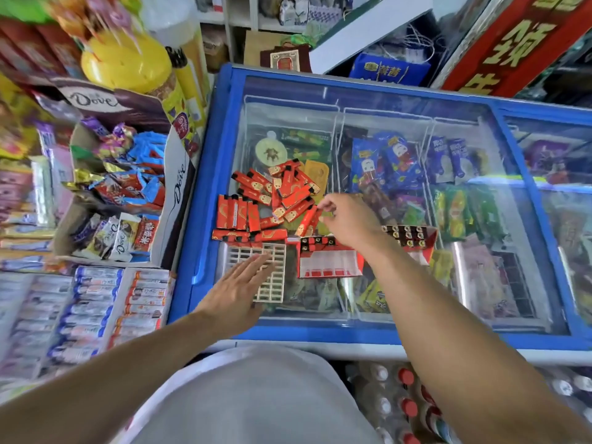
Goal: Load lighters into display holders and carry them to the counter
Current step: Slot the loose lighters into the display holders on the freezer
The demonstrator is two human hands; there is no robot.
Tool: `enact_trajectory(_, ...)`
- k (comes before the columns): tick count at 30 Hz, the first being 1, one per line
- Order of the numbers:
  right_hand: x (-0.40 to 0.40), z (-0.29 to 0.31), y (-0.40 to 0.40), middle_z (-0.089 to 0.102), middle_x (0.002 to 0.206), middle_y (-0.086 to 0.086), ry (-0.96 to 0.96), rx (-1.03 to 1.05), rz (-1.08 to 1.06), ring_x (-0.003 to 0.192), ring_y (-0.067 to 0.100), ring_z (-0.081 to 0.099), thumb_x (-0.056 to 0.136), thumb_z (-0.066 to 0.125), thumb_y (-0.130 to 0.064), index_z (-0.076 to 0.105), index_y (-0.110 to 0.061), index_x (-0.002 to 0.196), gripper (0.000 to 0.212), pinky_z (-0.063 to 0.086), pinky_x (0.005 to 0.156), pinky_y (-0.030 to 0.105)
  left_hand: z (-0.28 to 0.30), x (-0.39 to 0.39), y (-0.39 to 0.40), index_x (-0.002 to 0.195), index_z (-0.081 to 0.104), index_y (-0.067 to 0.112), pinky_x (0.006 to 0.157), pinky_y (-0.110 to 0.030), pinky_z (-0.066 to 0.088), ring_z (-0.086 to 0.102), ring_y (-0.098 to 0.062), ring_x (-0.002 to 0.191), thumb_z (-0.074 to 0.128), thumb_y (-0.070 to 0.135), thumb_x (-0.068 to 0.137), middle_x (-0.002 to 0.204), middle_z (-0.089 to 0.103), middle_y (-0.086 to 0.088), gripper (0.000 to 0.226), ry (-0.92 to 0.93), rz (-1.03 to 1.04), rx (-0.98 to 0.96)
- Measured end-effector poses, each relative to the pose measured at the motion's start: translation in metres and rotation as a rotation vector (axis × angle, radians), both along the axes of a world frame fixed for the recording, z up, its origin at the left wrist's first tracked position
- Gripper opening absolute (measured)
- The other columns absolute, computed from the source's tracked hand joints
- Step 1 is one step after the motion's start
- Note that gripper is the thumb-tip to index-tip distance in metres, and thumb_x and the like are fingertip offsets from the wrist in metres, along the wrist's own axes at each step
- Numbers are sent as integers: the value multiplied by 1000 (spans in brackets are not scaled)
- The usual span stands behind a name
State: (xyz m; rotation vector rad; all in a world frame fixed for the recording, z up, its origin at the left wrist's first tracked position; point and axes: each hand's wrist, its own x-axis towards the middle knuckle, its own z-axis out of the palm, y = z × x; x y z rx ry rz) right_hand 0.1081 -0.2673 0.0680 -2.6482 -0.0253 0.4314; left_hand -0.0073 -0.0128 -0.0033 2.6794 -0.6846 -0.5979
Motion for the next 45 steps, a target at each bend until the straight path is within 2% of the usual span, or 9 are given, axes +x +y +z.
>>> enact_trajectory(3, 24, -22, 20, 68, 88, -3, 198, 3, -103, 63, 7, 61, 88, 74, -31, 63, -15, 103, 25, 51, 59, 25, -11, -12, 22, 160, 15, 22, 124, -47, 18, 2, -25, 155, 57, 39, 92, 168, 0, -5, 82, 9, 12, 68)
enact_trajectory(5, 32, -30, 29, 57, 73, -3, 294, -16, -189, 57, 9, 54, 84, 77, -41, 57, -8, 94, 40, 41, 49, 24, -16, -18, 30, 160, -2, 24, 126, -46, 10, -13, -25, 154, 55, 42, 94, 166, -16, -4, 89, 31, 17, 138)
enact_trajectory(7, 39, -33, 36, 53, 77, -2, 312, -36, -232, 62, 11, 54, 81, 78, -43, 55, -5, 105, 51, 35, 47, 23, -19, -21, 32, 156, -15, 26, 126, -42, 1, -26, -22, 150, 57, 43, 94, 162, -28, 1, 97, 54, 23, 148)
enact_trajectory(11, 53, -43, 40, 70, 95, 6, 335, -74, -293, 62, 14, 70, 82, 81, -33, 55, -3, 121, 56, 43, 44, 25, -22, -17, 30, 160, -6, 26, 126, -41, 1, -27, -17, 150, 64, 48, 90, 163, -27, 4, 101, 127, 67, 64)
enact_trajectory(19, 49, -44, 40, 66, 91, 3, 229, 65, -372, 76, 17, 70, 89, 73, -16, 57, -11, 115, 31, 61, 74, 40, -19, -17, 30, 160, -6, 27, 125, -38, -5, -29, -14, 149, 64, 46, 92, 162, -28, 8, 100, 168, 86, 61)
enact_trajectory(24, 12, 0, 47, 67, 96, -11, 46, 257, -239, 76, 5, 67, 82, 82, -29, 61, -23, 103, 30, 49, 63, 22, -20, -18, 30, 160, -7, 27, 123, -37, -8, -30, -13, 148, 63, 47, 92, 162, -29, 8, 100, 162, 98, 50)
enact_trajectory(31, -34, -4, 78, 71, 113, -2, -5, 15, 172, 100, 15, 66, 93, 69, -31, 62, -24, 111, 21, 51, 81, 32, -18, -18, 32, 159, -10, 27, 125, -40, -6, -31, -15, 148, 62, 45, 93, 161, -33, 7, 100, 175, 72, 71)
enact_trajectory(40, -44, -17, 92, 71, 85, -5, -126, -85, 184, 72, 14, 60, 94, 67, -36, 59, -23, 113, 24, 41, 72, 27, -17, -17, 32, 160, -10, 26, 125, -39, -7, -31, -15, 147, 62, 43, 93, 161, -32, 6, 100, 166, 67, 71)
enact_trajectory(45, -37, -6, 88, 64, 132, -6, 2, -55, 284, 114, 12, 62, 90, 72, -14, 53, -22, 134, 48, 44, 99, 30, -18, -17, 33, 160, -9, 27, 126, -43, -1, -28, -17, 149, 62, 43, 93, 161, -31, 6, 98, 161, 59, 90)
